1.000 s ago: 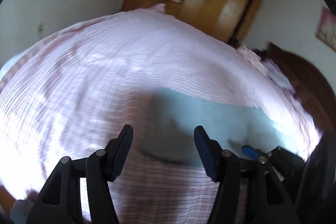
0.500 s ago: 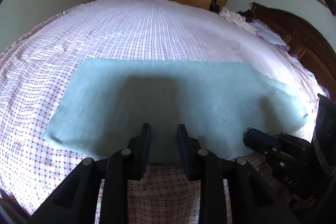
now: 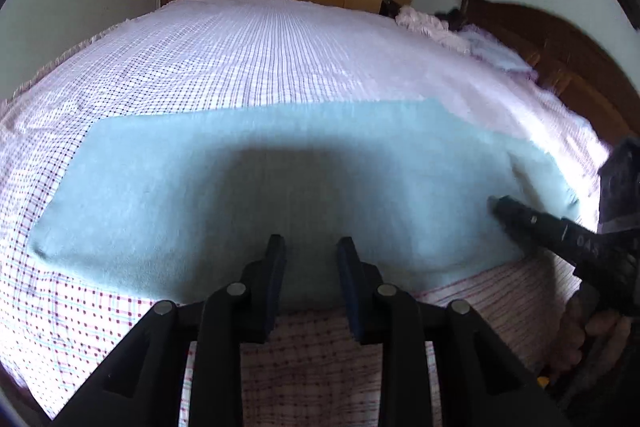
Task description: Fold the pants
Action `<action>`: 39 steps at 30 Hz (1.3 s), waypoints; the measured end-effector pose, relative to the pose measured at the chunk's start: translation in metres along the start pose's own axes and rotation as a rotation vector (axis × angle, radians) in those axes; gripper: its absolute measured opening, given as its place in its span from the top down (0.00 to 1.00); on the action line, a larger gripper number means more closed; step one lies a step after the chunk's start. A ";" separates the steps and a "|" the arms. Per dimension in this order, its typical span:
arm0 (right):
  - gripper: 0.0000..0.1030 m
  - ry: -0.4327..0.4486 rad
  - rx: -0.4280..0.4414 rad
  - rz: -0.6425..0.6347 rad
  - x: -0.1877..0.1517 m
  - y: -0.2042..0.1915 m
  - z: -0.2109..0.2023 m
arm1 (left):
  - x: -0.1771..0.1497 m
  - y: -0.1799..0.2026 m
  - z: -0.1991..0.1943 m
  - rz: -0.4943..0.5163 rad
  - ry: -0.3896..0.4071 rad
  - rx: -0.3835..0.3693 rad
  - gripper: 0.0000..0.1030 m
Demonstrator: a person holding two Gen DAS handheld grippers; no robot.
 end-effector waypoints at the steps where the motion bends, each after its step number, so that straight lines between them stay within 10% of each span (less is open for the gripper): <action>1: 1.00 0.037 -0.019 0.033 0.010 0.014 -0.010 | 0.002 0.001 -0.003 -0.017 0.007 -0.018 0.74; 12: 0.72 0.328 -0.133 0.410 0.039 0.156 -0.140 | 0.010 0.074 -0.001 0.075 0.008 -0.055 0.65; 17: 0.70 0.385 -0.040 0.643 0.027 0.211 -0.161 | 0.018 0.126 0.008 0.145 0.006 -0.118 0.64; 22: 0.65 0.336 0.086 0.711 0.021 0.217 -0.143 | 0.011 0.162 0.010 0.183 -0.004 -0.173 0.64; 39: 0.43 0.279 0.097 0.717 0.004 0.216 -0.142 | 0.010 0.169 0.031 0.156 -0.051 -0.199 0.64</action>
Point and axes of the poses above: each gripper's, at about its wrist camera, not at the fingertips, and z roughly the way its jaws point, y to its right, x to its top, the point moved 4 cm from there along z, roughly the way its jaws point, and after that the axes turned 2 degrees about y, right-handed, at the moved point
